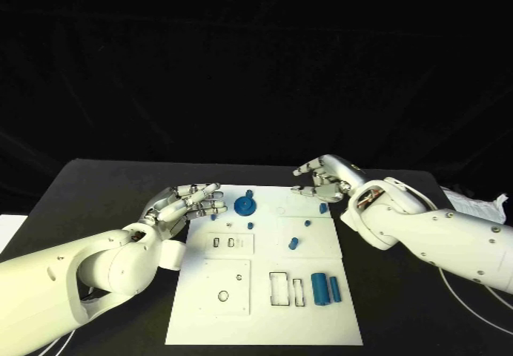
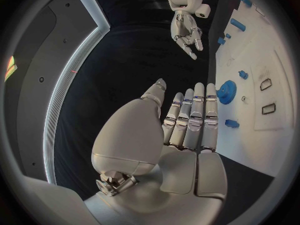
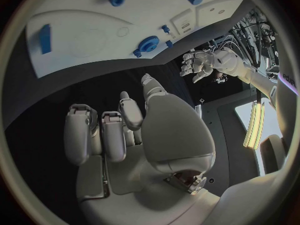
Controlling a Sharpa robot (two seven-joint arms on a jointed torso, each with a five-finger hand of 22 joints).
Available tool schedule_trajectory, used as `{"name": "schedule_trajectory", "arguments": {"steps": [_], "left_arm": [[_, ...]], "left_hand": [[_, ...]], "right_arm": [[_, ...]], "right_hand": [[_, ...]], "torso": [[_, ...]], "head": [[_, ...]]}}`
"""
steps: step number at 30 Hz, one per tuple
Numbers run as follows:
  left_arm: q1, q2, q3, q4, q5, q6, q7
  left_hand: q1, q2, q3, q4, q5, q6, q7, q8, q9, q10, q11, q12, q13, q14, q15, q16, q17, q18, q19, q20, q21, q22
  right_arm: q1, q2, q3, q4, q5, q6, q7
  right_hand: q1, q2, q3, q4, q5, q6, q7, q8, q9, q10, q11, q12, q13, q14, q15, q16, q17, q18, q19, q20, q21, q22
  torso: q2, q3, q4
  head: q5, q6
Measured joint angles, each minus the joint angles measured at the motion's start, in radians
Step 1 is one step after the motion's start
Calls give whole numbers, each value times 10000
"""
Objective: Assemble the parts on the task board
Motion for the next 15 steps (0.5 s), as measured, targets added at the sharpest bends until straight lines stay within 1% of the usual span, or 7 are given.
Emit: {"name": "schedule_trajectory", "arguments": {"steps": [4,6,7,10,15], "left_arm": [[-2,45,0,-90,0,8,8],[-9,45,0,-146,1,10,11],[-11,46,-1,-167,2,10,12],[-13,58,-2,-236,5,13,17],[-18,79,-2,-366,12,15,21]], "left_hand": [[0,0,0,0,0,0,0,0,0,0,0,1,0,0,0,0,0,1,0,0,0,0],[0,0,0,0,0,0,0,0,0,0,0,1,1,0,0,0,0,0,0,0,0,1],[0,0,0,0,0,0,0,0,0,0,0,1,1,0,0,0,1,1,0,0,0,1],[0,0,0,0,0,0,0,0,0,0,0,0,1,0,0,0,1,1,0,0,0,1],[0,0,0,0,0,0,0,0,0,0,0,1,1,0,0,0,1,1,0,0,0,1]], "right_arm": [[-37,-627,10,-18,910,460,690],[-116,-892,14,-58,1228,715,988],[-153,-991,13,-105,1328,818,1091],[-232,-1235,5,-343,1546,1117,1322],[-276,-1344,11,-625,1659,1415,1502]], "right_hand": [[377,-87,38,-294,-11,-1,1,0,0,-102,14,-202,-161,0,0,-59,0,3,-23,-23,0,-87],[404,-114,51,-331,-11,-1,1,0,-9,-126,11,-298,-217,1,0,-115,0,5,-43,-35,-50,-145],[404,-114,51,-331,-11,-1,1,0,-10,-127,11,-343,-239,1,-1,-115,0,5,-65,-12,-51,-172],[465,-155,10,-372,-11,-1,1,0,-9,-201,11,-430,-294,0,-1,-157,-1,6,-99,-21,-96,-236],[465,-155,9,-372,-11,-1,1,0,-9,-200,11,-430,-303,1,-1,-164,4,7,-113,-35,-96,-251]], "torso": [[-44,42,-101],[-59,70,-150],[-68,90,-184],[-81,147,-252],[-102,215,-295]], "head": [[8,32],[8,42],[-10,44],[-72,58],[-92,64]]}}
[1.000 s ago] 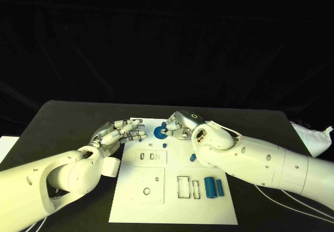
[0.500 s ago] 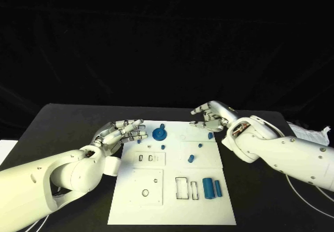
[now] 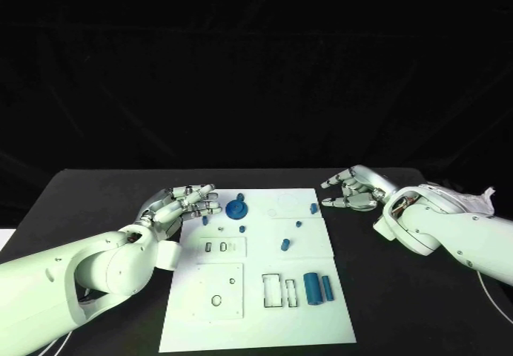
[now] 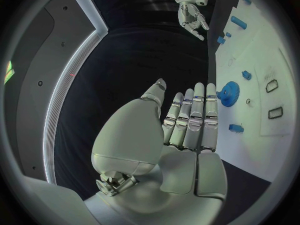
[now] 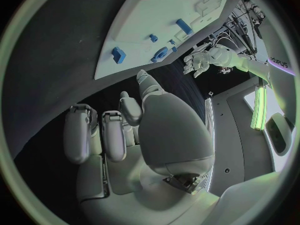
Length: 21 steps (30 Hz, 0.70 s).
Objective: Assemble the parts on the task board
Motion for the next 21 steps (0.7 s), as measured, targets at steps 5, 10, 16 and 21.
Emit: {"name": "schedule_trajectory", "arguments": {"steps": [5,10,16,21], "left_arm": [[-1,20,0,-102,8,2,3],[-6,43,-1,-167,16,5,4],[-15,60,-3,-217,22,13,4],[-21,59,-3,-235,26,16,4]], "left_hand": [[0,0,26,-26,0,0,0,0,0,0,0,0,0,0,0,0,0,0,0,0,0,-13],[0,0,26,-26,0,0,0,0,0,0,0,0,1,0,0,0,0,0,0,0,0,-13],[0,0,26,-26,0,0,0,0,0,0,0,0,1,0,0,0,1,1,0,0,0,-13],[0,0,26,-26,0,0,0,0,0,0,0,0,1,0,0,0,-6,0,0,0,0,-12]], "right_arm": [[-120,137,2,-407,-51,88,36],[-241,450,-6,-749,-135,79,37],[-330,714,1,-1028,-210,69,33],[-368,853,-1,-1132,-273,77,31]], "right_hand": [[0,0,0,0,0,0,0,0,-9,0,0,0,0,0,0,0,4,0,0,0,0,0],[38,38,45,-45,-63,0,0,0,-9,0,0,0,4,0,0,0,3,2,0,0,0,3],[172,172,182,-182,-277,0,0,0,-9,-1,1,0,68,0,0,-1,2,2,1,0,0,30],[317,243,294,-293,-392,55,18,0,0,-19,19,1,79,-1,1,-1,2,3,1,1,0,40]], "torso": [[8,55,-7],[19,74,5],[36,91,69],[63,105,135]], "head": [[-21,6],[-14,-65],[-7,-128],[-35,-173]]}}
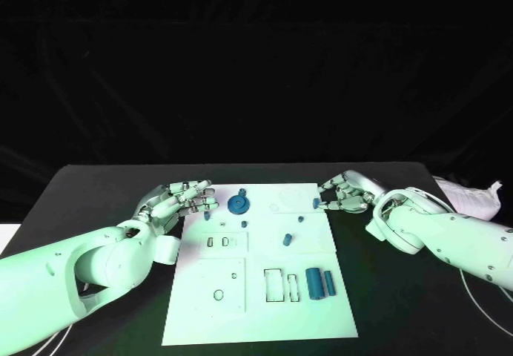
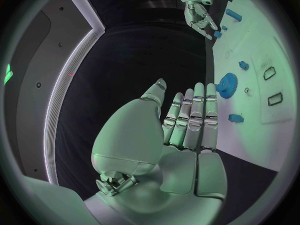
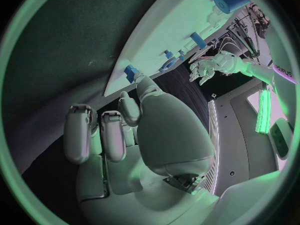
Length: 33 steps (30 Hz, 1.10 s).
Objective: Assemble the parts on the task board
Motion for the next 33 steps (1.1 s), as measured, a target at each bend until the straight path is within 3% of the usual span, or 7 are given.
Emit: {"name": "schedule_trajectory", "arguments": {"steps": [9,30,33], "left_arm": [[-4,37,0,-7,4,8,0],[-7,58,0,-6,11,48,0],[-7,59,0,-7,12,52,0]], "left_hand": [[0,0,0,0,0,0,0,0,0,0,0,0,1,0,0,0,-1,0,0,0,0,1],[0,0,0,0,0,0,0,0,0,0,0,0,2,0,0,0,0,0,0,0,0,1],[0,0,0,0,0,0,0,0,0,0,0,0,2,0,0,0,1,0,0,0,0,1]], "right_arm": [[-12,180,0,-134,-145,58,0],[-14,331,1,-267,-525,422,-31],[-14,348,1,-291,-557,452,-33]], "right_hand": [[103,103,151,-151,-93,170,-21,42,8,-18,18,55,-1,0,2,0,-1,1,0,0,0,11],[167,168,550,-270,-231,767,-196,156,42,21,-20,112,4,-34,-40,-5,-3,2,1,0,0,69],[167,167,550,-270,-231,803,-160,157,41,21,-19,120,5,1,-77,24,-3,2,1,0,1,69]], "torso": [[21,12,34],[22,3,25],[20,1,26]], "head": [[5,-12],[26,-23],[20,-35]]}}
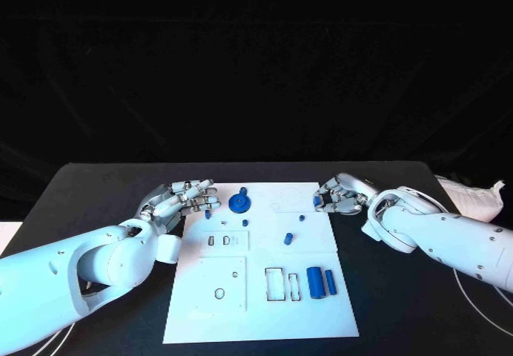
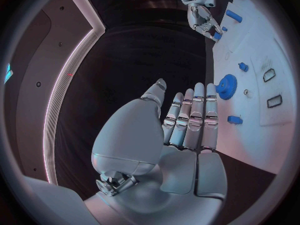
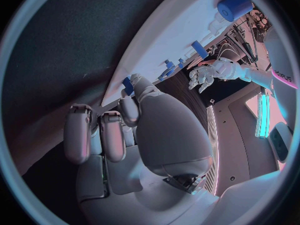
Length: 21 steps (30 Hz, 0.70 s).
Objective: Assemble the parts on the task board
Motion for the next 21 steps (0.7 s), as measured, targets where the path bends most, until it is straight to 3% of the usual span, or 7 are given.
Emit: {"name": "schedule_trajectory", "arguments": {"steps": [12,21], "left_arm": [[-1,4,0,0,2,11,-1],[-1,-3,0,5,2,16,-3]], "left_hand": [[0,0,0,0,0,0,0,0,0,0,0,0,0,0,0,0,1,0,0,0,0,1],[0,0,0,0,0,0,0,0,0,0,0,0,1,0,0,0,1,0,0,0,0,1]], "right_arm": [[0,90,2,-48,-56,7,-40],[-2,105,0,-80,-69,0,-93]], "right_hand": [[-33,26,56,56,-56,36,-36,0,-2,0,0,51,60,0,0,8,-1,1,39,-39,0,28],[-166,78,238,10,-59,458,-157,82,20,-32,-39,91,68,-5,-79,48,-2,2,76,-76,0,65]], "torso": [[-2,-7,-3],[-6,-12,-3]], "head": [[0,-20],[-4,-27]]}}
